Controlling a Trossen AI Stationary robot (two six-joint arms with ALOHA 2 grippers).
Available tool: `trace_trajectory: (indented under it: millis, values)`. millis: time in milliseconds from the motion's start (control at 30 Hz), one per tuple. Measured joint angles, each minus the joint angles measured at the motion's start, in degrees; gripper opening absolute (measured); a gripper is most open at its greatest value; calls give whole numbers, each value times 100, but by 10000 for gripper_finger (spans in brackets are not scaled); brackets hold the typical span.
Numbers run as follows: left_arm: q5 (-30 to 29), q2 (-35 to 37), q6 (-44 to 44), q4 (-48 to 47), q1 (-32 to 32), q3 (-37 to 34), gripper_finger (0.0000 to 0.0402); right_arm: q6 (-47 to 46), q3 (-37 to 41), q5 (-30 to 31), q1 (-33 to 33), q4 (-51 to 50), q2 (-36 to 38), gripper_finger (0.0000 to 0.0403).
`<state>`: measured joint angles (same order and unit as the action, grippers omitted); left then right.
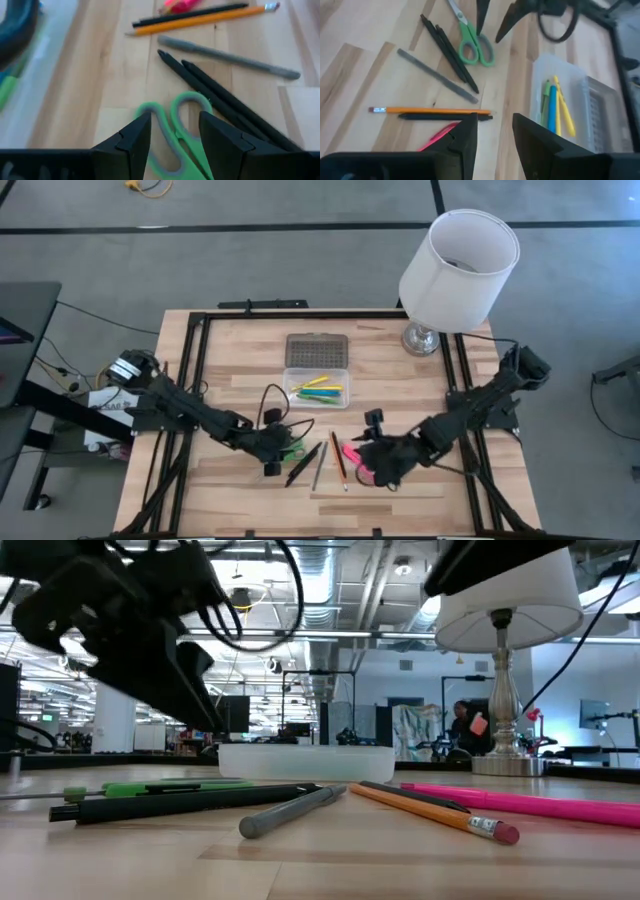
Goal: Pick & place school supplies into a supply box
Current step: Put the green scissors into the black supply box
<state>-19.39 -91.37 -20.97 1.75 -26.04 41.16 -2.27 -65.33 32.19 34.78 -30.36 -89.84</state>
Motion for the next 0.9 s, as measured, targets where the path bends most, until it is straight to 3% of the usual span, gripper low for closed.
trace_trajectory:
  millis: [167, 533, 900]
  values:
    - [121, -222, 87, 13, 60, 169, 162, -527, 36, 807, 547, -277, -2, 118]
    - [68, -252, 53, -75, 65, 254, 161, -1800, 36, 1994, 1562, -810, -2, 118]
    - [98, -252, 33, -76, 65, 254, 142, -2719, 36, 2841, 2346, -1122, -2, 118]
